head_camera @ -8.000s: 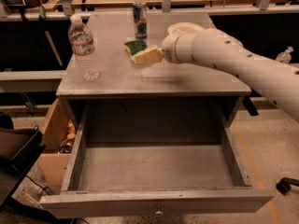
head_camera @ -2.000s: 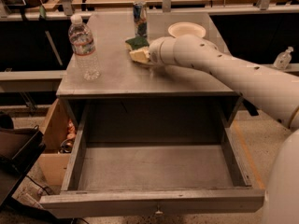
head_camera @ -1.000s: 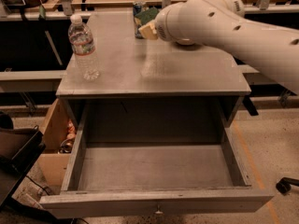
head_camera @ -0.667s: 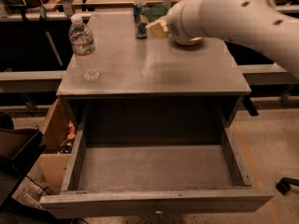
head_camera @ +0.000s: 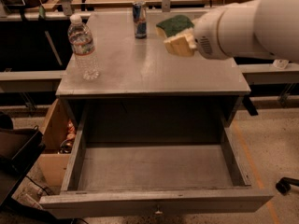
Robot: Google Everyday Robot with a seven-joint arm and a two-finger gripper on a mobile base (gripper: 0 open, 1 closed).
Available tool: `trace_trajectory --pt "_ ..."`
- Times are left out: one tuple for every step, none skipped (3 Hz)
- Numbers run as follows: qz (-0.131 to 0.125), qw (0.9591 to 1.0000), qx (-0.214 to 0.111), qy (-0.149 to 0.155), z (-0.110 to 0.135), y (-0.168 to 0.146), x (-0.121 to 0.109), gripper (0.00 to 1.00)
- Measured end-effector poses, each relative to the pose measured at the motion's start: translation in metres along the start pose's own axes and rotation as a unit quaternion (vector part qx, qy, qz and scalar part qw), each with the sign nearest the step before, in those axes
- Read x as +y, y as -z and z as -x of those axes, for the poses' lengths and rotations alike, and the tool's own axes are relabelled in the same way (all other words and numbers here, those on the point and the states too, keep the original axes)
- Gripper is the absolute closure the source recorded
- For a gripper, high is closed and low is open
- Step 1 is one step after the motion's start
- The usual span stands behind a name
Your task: Place sponge into top drawer
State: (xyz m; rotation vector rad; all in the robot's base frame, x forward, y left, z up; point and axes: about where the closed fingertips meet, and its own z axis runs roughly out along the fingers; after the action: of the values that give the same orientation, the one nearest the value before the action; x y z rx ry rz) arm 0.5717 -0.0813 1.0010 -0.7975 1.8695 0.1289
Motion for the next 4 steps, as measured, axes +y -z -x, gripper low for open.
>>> trace_trajectory --pt "0.031 0.9986 0.040 -0.014 -0.060 0.020 0.031 1.00" --pt "0.065 0.9957 0.056 -0.035 -0.103 0.033 0.059 1.00" --pt "0.086 0.9899 0.069 -0.090 -0.186 0.050 0.082 1.00" --pt "0.087 0.9898 0.069 -0.089 -0.186 0.049 0.082 1.00"
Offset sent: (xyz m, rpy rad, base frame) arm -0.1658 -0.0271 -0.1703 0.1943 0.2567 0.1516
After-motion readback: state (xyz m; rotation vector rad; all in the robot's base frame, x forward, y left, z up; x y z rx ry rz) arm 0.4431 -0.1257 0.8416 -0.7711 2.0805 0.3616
